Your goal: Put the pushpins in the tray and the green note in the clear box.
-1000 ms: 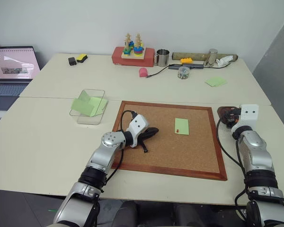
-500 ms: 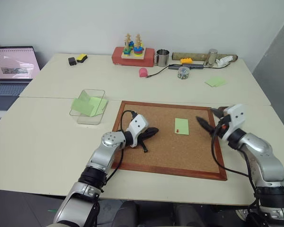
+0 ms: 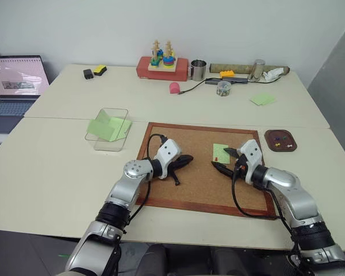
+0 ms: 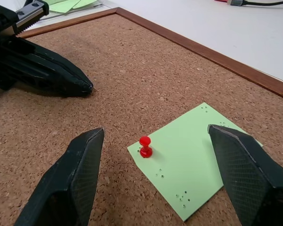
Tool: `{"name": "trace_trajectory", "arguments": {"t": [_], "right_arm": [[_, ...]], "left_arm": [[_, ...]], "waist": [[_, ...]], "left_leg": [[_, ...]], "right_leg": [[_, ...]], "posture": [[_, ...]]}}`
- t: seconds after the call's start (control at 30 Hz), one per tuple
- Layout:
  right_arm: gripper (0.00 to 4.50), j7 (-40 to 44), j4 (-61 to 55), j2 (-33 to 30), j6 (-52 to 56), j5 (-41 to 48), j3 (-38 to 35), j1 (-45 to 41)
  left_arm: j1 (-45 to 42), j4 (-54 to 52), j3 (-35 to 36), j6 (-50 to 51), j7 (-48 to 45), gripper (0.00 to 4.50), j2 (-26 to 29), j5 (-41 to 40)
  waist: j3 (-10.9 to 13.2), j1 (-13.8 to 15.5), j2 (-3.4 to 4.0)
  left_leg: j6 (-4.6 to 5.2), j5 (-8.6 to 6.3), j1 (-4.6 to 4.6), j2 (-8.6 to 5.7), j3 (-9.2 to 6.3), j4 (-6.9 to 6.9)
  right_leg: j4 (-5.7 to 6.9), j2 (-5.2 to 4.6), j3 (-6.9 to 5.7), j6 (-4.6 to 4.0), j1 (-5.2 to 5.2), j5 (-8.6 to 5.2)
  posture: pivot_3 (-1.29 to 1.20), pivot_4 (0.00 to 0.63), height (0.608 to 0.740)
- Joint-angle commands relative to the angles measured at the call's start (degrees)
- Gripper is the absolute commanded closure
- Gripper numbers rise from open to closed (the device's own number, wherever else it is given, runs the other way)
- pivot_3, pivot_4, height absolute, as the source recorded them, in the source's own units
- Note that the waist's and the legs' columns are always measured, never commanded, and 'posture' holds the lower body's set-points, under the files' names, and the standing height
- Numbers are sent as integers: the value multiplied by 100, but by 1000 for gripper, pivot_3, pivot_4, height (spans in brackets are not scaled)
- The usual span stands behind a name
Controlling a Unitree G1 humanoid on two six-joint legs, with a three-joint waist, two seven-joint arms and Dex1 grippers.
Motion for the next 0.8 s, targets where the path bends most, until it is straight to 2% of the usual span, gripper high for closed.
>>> {"name": "trace_trajectory", "arguments": {"t": [0.03, 0.07, 0.57, 0.8], "right_arm": [[1288, 57, 72, 98, -248, -53, -23, -133], [1384, 71, 100, 114, -269, -66, -29, -136], [4440, 248, 131, 158, -367, -122, 7, -54], [4478, 313, -40, 173, -355, -86, 18, -31]], "left_arm": [[179, 284, -125, 162, 134, 4500, 24, 230], [179, 283, -125, 163, 136, 4500, 23, 231], [154, 341, -139, 127, 134, 4500, 4, 242], [143, 373, -138, 113, 137, 4500, 1, 246]], "waist": [[0, -2, 0], [0, -2, 0], [0, -2, 0], [0, -2, 0]], "left_leg": [[0, 0, 0, 0, 0, 0], [0, 0, 0, 0, -2, 0], [0, 0, 0, 0, -1, -1], [0, 0, 0, 0, -2, -1]], "right_leg": [[0, 0, 0, 0, 0, 0], [0, 1, -2, 0, 0, 0], [0, 0, -1, 0, 0, 0], [0, 0, -1, 0, 0, 0]], "posture": [[0, 150, 740], [0, 150, 740], [0, 150, 740], [0, 150, 740]]}}
